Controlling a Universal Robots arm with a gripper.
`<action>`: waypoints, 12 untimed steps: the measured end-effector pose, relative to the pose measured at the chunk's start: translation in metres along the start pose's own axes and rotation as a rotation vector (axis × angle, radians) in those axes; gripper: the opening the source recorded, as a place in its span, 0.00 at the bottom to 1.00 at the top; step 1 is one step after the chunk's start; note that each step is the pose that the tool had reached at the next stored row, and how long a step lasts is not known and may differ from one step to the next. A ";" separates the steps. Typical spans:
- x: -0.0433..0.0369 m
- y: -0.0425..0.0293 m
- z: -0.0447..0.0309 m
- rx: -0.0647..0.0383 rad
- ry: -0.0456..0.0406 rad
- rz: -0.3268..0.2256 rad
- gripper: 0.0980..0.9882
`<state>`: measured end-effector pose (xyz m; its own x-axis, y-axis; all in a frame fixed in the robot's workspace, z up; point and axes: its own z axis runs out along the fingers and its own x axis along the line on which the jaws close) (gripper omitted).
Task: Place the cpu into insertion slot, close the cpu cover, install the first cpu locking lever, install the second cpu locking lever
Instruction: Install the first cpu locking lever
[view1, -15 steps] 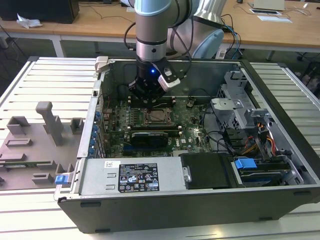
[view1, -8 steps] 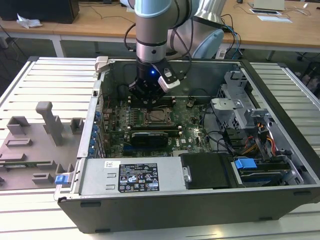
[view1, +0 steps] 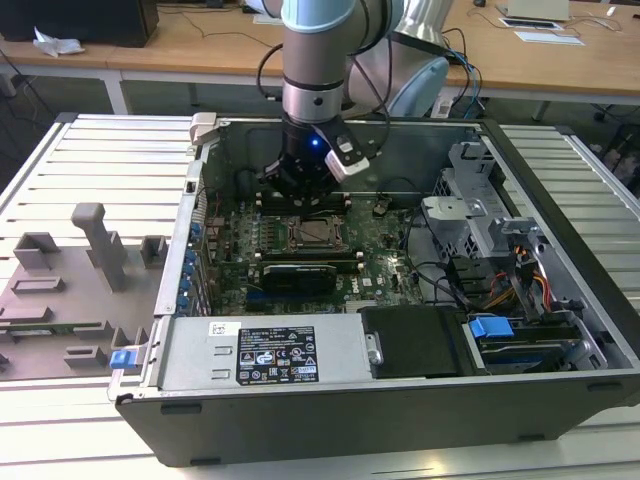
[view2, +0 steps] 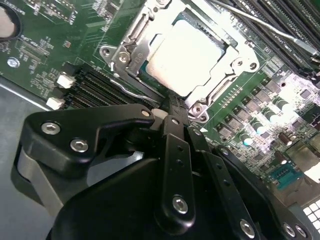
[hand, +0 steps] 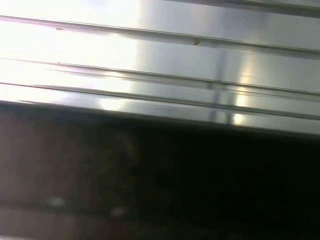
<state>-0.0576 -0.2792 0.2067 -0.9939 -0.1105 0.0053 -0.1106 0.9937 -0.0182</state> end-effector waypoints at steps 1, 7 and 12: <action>-0.0006 0.0013 -0.0010 0.000 0.0006 0.000 0.01; -0.0055 0.0065 -0.0018 -0.003 0.0079 0.000 0.01; -0.0167 0.0057 -0.0013 -0.014 0.0278 0.000 0.01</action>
<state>-0.0416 -0.2716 0.2078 -0.9933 -0.1106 0.0331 -0.1108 0.9938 -0.0039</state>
